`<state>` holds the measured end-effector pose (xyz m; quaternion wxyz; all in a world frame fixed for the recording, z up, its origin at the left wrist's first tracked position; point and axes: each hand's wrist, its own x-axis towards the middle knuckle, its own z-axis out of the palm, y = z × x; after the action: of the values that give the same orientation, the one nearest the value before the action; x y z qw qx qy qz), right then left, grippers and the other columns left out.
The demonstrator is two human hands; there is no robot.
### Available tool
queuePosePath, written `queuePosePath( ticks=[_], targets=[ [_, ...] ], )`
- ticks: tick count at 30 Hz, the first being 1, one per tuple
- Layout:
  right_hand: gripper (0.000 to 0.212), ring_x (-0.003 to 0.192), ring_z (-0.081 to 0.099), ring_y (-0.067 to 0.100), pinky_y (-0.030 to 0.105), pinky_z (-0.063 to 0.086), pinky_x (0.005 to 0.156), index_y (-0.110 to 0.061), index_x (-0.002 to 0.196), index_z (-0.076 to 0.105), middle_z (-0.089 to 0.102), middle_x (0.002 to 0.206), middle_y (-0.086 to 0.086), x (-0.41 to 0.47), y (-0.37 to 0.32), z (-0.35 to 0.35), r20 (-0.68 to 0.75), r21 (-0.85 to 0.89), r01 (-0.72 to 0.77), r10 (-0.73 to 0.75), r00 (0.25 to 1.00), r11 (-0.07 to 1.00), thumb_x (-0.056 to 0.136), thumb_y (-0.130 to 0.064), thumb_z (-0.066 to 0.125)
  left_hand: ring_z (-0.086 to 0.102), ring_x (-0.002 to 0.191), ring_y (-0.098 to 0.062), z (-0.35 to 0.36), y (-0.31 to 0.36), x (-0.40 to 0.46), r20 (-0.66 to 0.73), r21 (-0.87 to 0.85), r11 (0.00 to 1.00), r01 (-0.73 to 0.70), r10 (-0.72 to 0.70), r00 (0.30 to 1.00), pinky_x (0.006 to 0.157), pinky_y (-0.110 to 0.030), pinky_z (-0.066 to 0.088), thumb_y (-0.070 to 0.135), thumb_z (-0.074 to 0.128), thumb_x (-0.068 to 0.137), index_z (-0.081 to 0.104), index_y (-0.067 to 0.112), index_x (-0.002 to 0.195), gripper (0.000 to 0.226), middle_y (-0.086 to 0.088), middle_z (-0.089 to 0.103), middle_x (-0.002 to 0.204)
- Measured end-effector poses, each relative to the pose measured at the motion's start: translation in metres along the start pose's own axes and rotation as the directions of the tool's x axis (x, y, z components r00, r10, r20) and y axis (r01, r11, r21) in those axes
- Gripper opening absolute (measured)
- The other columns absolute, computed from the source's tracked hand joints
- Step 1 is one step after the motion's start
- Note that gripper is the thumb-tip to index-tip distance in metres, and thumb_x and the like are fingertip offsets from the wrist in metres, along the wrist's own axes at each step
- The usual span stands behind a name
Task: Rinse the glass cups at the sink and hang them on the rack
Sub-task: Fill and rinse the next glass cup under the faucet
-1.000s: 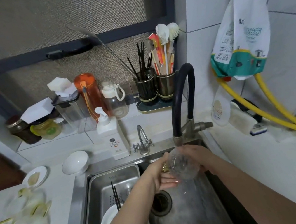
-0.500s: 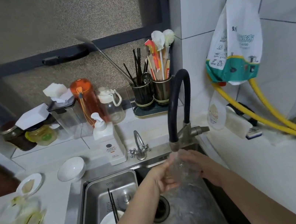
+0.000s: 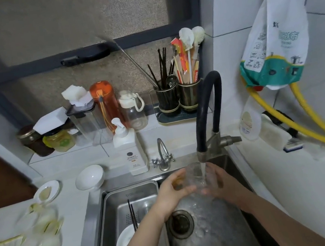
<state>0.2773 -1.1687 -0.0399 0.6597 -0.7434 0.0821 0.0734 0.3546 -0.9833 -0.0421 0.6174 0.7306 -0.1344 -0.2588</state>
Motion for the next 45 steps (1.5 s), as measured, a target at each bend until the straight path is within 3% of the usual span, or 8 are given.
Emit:
queuePosePath(
  ticks=[6, 17, 23, 27, 31, 37, 42, 45],
  targets=[
    [0.094, 0.123, 0.054, 0.011, 0.037, 0.052, 0.098, -0.034, 0.135, 0.042, 0.051, 0.134, -0.008, 0.001, 0.003, 0.003, -0.071, -0.057, 0.059, -0.063, 0.995, 0.997, 0.054, -0.04, 0.091, 0.056, 0.124, -0.023, -0.001, 0.007, -0.001, 0.035, -0.115, 0.984, 0.136, -0.133, 0.99, 0.081, -0.021, 0.05, 0.031, 0.066, 0.089, 0.052, 0.031, 0.136, 0.049, -0.01, 0.058, 0.136],
    [0.065, 0.111, 0.06, 0.001, 0.014, 0.05, 0.083, -0.028, 0.128, 0.049, 0.064, 0.117, -0.02, -0.023, -0.012, -0.015, 0.066, -0.096, 0.11, -0.104, 0.992, 0.989, 0.076, -0.003, 0.077, 0.059, 0.108, -0.001, 0.018, 0.006, 0.005, 0.192, 0.131, 0.981, 0.14, -0.163, 0.968, 0.084, -0.016, 0.051, 0.023, 0.084, 0.073, 0.04, 0.032, 0.138, 0.079, 0.02, 0.059, 0.117],
    [0.075, 0.116, 0.055, 0.001, 0.021, 0.051, 0.09, -0.025, 0.136, 0.044, 0.057, 0.129, -0.012, -0.012, 0.004, -0.024, -0.03, -0.109, -0.04, 0.037, 0.999, 0.993, 0.071, -0.036, 0.081, 0.065, 0.103, -0.015, 0.029, 0.006, 0.008, 0.096, 0.012, 0.954, 0.3, -0.3, 0.949, 0.06, -0.023, 0.048, 0.063, 0.088, 0.047, 0.049, 0.022, 0.132, 0.102, 0.003, 0.062, 0.123],
    [0.061, 0.122, 0.053, 0.0, 0.031, 0.044, 0.105, -0.04, 0.13, 0.051, 0.059, 0.128, -0.022, -0.007, 0.006, -0.03, 0.012, -0.115, -0.068, 0.07, 0.998, 0.991, 0.075, -0.057, 0.071, 0.062, 0.08, -0.016, 0.039, 0.006, 0.011, 0.042, -0.102, 0.936, 0.338, -0.335, 0.941, 0.047, -0.023, 0.043, 0.056, 0.087, 0.056, 0.057, 0.022, 0.117, 0.077, -0.002, 0.064, 0.114],
    [0.03, 0.116, 0.055, -0.006, 0.025, 0.043, 0.101, -0.047, 0.119, 0.055, 0.057, 0.126, -0.029, 0.001, 0.014, -0.043, 0.031, 0.026, -0.105, 0.104, 0.994, 0.994, 0.089, -0.043, 0.058, 0.068, 0.091, -0.009, 0.051, 0.009, 0.012, -0.065, -0.093, 0.967, 0.239, -0.245, 0.967, 0.067, -0.02, 0.051, 0.042, 0.089, 0.062, 0.059, 0.025, 0.109, 0.058, 0.004, 0.068, 0.106],
    [0.055, 0.135, 0.03, 0.012, 0.029, 0.022, 0.113, -0.017, 0.149, 0.023, 0.032, 0.145, -0.007, 0.027, 0.02, -0.067, -0.203, -0.243, -0.052, 0.002, 0.979, 0.969, 0.099, -0.014, 0.046, 0.066, 0.088, 0.002, 0.06, 0.01, 0.016, -0.147, 0.008, 0.993, 0.119, -0.117, 0.982, 0.077, -0.012, 0.05, 0.028, 0.091, 0.063, 0.056, 0.024, 0.114, 0.062, 0.013, 0.068, 0.1],
    [0.085, 0.139, 0.03, 0.029, 0.048, 0.026, 0.116, -0.009, 0.144, 0.029, 0.034, 0.148, 0.01, 0.048, 0.012, -0.097, -0.303, -0.433, -0.059, -0.084, 0.949, 0.899, 0.08, -0.058, 0.053, 0.069, 0.092, -0.004, 0.064, 0.006, 0.022, -0.149, 0.039, 0.995, 0.094, -0.087, 0.985, 0.089, -0.027, 0.055, 0.033, 0.092, 0.059, 0.057, 0.027, 0.11, 0.062, 0.01, 0.072, 0.1],
    [0.087, 0.147, 0.013, 0.029, 0.043, 0.015, 0.12, -0.007, 0.15, 0.017, 0.018, 0.157, 0.01, 0.066, 0.02, -0.116, -0.317, -0.451, -0.149, -0.002, 0.948, 0.88, 0.087, -0.05, 0.059, 0.069, 0.091, -0.004, 0.065, 0.008, 0.023, -0.122, 0.069, 0.996, 0.059, -0.05, 0.991, 0.087, -0.025, 0.055, 0.031, 0.091, 0.06, 0.059, 0.024, 0.109, 0.06, 0.007, 0.073, 0.101]
  ],
)
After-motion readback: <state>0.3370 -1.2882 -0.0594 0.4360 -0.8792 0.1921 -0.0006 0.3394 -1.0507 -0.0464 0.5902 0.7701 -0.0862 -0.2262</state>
